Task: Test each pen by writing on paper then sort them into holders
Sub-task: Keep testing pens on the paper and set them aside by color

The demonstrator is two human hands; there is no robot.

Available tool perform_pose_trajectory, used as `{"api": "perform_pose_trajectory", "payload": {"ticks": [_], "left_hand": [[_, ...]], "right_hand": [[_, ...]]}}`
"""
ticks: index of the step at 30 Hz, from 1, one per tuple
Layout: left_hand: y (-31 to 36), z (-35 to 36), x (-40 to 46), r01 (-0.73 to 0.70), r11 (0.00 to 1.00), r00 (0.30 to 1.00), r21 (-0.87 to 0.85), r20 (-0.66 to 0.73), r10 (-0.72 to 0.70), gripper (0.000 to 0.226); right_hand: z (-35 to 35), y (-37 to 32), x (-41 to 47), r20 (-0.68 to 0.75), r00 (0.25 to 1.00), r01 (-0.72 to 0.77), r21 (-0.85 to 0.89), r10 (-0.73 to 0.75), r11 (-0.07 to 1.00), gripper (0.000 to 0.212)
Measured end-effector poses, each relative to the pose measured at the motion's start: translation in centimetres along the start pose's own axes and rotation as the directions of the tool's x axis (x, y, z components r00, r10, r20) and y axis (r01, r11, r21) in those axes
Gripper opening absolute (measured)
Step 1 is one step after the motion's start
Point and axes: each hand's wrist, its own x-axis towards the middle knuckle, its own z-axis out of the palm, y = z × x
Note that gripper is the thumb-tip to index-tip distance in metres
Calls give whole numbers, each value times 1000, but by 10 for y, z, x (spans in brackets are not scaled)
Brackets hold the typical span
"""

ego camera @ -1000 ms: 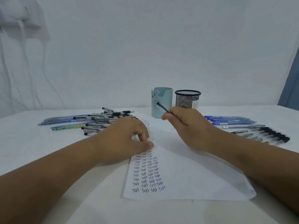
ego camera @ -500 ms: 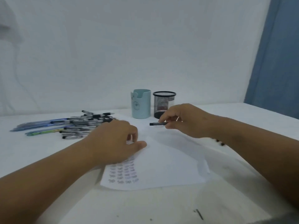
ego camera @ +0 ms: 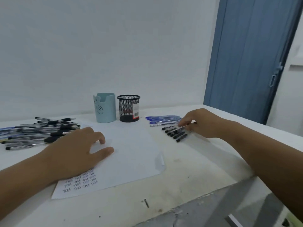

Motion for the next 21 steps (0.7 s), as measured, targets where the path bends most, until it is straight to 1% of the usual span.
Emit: {"api": "perform_pose_trajectory", "payload": {"ticks": [2,5,7,9,11,15,19,21], "left_hand": [[3,-2,-1,3,1000,1000,-7,-3,-3,67],[2,-2,-1,7,999,1000,-32,-1,-7,65],[0,-2,-1,1,999,1000,-45,-9,-1,60],[0,-3,-1,-8,998,1000,-68,-21,6,50],[-3,-3,-1,-12,995,999,-102,-37,9,41],[-16,-2,2,-26,980,997,-198,-83,10,37],[-29,-10,6,-51,969,981,-242,-195,3,14],[-39,-18,5,-42,954,967,-296,-252,-35,5]], "right_hand": [[2,3,0,-7,1000,-4,17,4,1000,28],[1,-3,0,-23,999,27,39,-26,999,30],[-1,-14,0,9,999,43,23,-44,999,40],[-3,-26,2,44,997,57,0,-57,998,52],[-2,-42,3,57,996,68,9,-69,998,58],[10,-82,10,47,984,171,55,-173,984,52],[26,-123,24,50,943,326,78,-330,942,36],[35,-148,36,50,911,403,100,-409,910,30]]}}
